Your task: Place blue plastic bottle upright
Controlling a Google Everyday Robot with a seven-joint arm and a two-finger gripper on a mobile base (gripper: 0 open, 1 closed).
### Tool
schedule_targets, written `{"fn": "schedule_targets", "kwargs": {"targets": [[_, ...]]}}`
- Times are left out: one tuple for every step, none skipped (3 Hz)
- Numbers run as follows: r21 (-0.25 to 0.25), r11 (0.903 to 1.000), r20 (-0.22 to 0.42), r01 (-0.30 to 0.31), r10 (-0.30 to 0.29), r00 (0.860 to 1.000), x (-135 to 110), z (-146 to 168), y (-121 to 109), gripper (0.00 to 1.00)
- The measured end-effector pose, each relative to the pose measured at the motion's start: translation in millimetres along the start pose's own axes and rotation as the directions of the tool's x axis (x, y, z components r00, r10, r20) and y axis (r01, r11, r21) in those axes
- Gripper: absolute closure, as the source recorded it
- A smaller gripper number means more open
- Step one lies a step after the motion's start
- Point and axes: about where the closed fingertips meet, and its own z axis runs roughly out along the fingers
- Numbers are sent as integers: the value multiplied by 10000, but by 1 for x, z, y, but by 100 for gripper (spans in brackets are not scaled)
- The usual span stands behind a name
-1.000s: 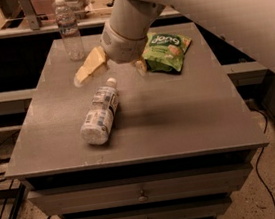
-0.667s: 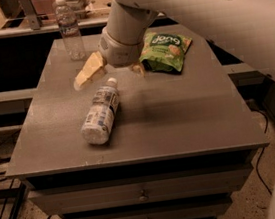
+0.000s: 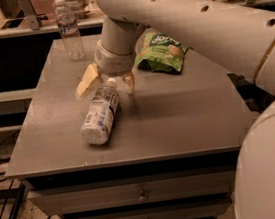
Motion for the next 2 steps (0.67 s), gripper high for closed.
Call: {"fn": "schedule_targets", "kwargs": {"targets": [[53,10000,-102,-7,8,9999,-2,5,2,46],[79,9999,-45,71,-71,10000,-4,4,5,70]]}}
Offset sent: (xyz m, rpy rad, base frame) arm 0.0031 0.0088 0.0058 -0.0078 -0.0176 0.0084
